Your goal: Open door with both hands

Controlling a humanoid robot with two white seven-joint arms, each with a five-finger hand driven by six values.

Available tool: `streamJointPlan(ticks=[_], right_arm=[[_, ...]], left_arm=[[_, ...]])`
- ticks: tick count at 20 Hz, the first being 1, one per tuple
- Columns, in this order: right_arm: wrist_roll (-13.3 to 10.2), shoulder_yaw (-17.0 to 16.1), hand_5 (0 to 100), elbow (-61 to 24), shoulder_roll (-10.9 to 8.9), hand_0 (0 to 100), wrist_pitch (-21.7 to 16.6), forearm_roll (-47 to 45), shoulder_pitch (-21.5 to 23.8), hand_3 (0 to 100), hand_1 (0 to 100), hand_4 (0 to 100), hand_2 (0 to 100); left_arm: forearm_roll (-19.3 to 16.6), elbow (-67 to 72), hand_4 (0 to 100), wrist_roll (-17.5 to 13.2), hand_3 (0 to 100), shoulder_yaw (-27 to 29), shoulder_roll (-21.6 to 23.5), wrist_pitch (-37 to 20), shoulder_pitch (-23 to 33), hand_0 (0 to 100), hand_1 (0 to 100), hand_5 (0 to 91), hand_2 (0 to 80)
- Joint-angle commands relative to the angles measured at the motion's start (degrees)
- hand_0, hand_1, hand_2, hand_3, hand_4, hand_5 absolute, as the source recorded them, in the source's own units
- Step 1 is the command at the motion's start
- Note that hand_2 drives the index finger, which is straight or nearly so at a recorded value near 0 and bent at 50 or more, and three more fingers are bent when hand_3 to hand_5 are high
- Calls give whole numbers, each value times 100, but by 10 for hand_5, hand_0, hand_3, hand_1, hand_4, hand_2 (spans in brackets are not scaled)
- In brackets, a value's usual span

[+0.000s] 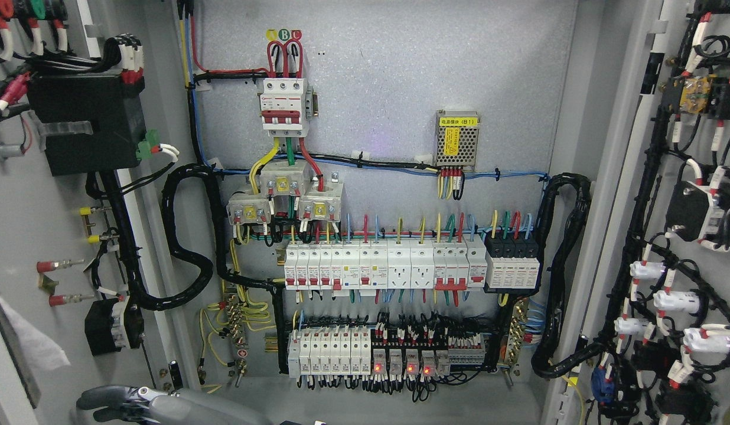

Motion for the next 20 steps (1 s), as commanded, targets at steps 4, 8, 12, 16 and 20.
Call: streamJointPlan(ticks=[4, 8, 12, 16, 20], right_arm=[[-9, 537, 0, 8, 0, 218, -13, -13, -381, 0, 0, 0, 0], [-79, 572, 0, 16, 0, 218, -5, -346, -504, 0, 0, 0, 0], [-343, 651, 0, 51, 0, 218, -5, -567, -566, 0, 0, 0, 0], [-343, 677, 0, 51, 0, 218, -5, -593, -706, 0, 0, 0, 0], [-343, 800, 0, 51, 0, 218, -5, -593, -821, 0, 0, 0, 0]], left_arm=[[0, -141, 36, 4, 28, 9, 106, 0, -114, 295, 0, 0, 28], [0, -132, 37, 4, 28, 18, 132, 0, -114, 295, 0, 0, 28], [0, -141, 36, 4, 28, 18, 123, 0, -114, 296, 0, 0, 28], [9, -141, 36, 4, 28, 18, 123, 0, -123, 295, 0, 0, 27], [8, -141, 36, 4, 27, 18, 132, 0, -123, 295, 0, 0, 28]])
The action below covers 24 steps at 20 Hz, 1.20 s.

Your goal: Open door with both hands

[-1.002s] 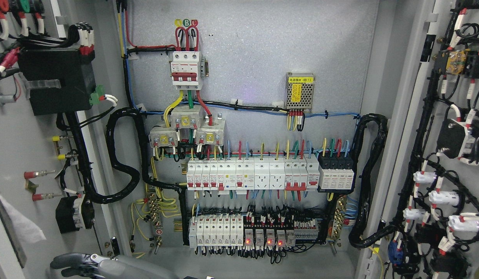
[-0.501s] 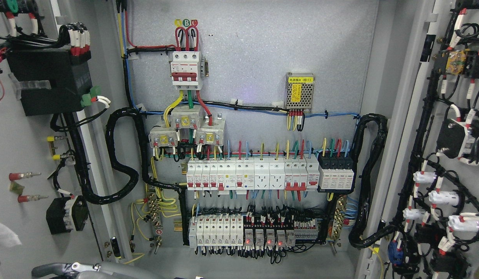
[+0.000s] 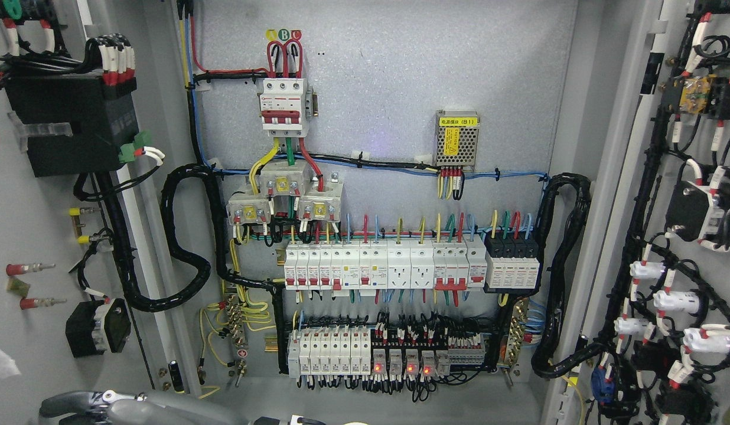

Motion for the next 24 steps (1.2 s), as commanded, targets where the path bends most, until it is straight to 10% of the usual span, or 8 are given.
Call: streamJointPlan(ticks=[1, 24], right_arm=[[-3, 264, 0, 19, 0, 218, 7, -81, -172, 0, 0, 0, 0], [-56, 739, 0, 178, 0, 218, 7, -520, -962, 0, 0, 0, 0]], left_arm=[[-1, -140, 36, 6, 27, 4, 132, 0, -123, 295, 0, 0, 28], [7, -149, 35, 6, 28, 4, 114, 0, -132, 296, 0, 0, 28]])
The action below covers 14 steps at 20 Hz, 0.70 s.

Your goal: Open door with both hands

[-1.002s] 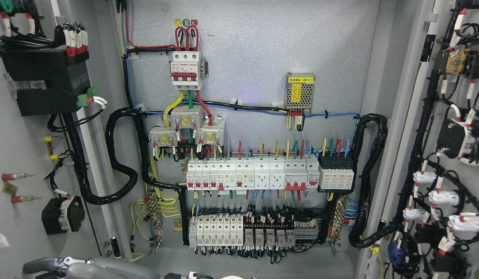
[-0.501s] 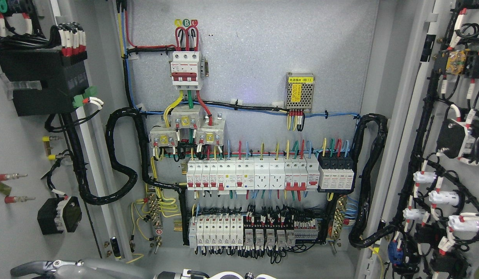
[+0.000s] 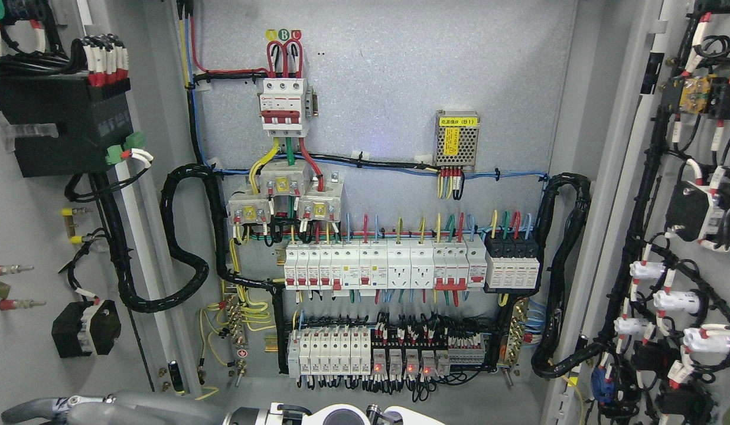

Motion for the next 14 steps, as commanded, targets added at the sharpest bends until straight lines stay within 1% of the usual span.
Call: streamJointPlan(ticks=[1, 14], right_arm=[[-1, 212, 0, 62, 0, 218, 2, -40, -208, 0, 0, 0, 0], [-1, 282, 0, 71, 0, 218, 2, -49, -235, 0, 0, 0, 0]], left_arm=[[1, -149, 35, 3, 28, 1, 114, 0, -132, 296, 0, 0, 28], [1, -158, 36, 3, 28, 1, 106, 0, -132, 296, 0, 0, 28]])
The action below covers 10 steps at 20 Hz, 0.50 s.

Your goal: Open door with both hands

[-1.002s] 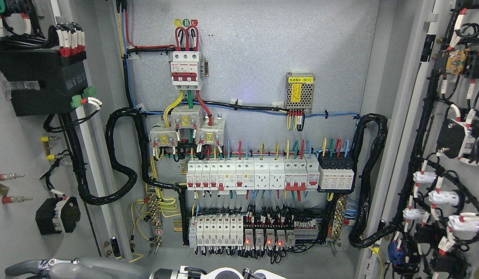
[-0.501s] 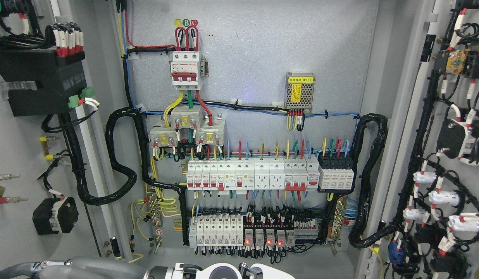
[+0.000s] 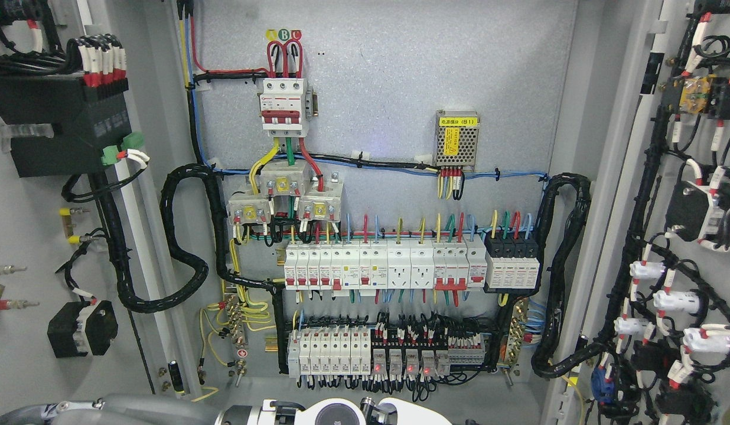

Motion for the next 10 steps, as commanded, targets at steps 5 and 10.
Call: streamJointPlan(ticks=[5, 10], right_arm=[[-1, 112, 0, 3, 0, 218, -6, 4, -22, 0, 0, 0, 0], [-185, -484, 0, -6, 0, 218, 2, 100, 214, 0, 0, 0, 0]], left_arm=[[0, -149, 35, 2, 28, 1, 106, 0, -132, 296, 0, 0, 28], [0, -149, 35, 2, 28, 1, 114, 0, -132, 296, 0, 0, 28]])
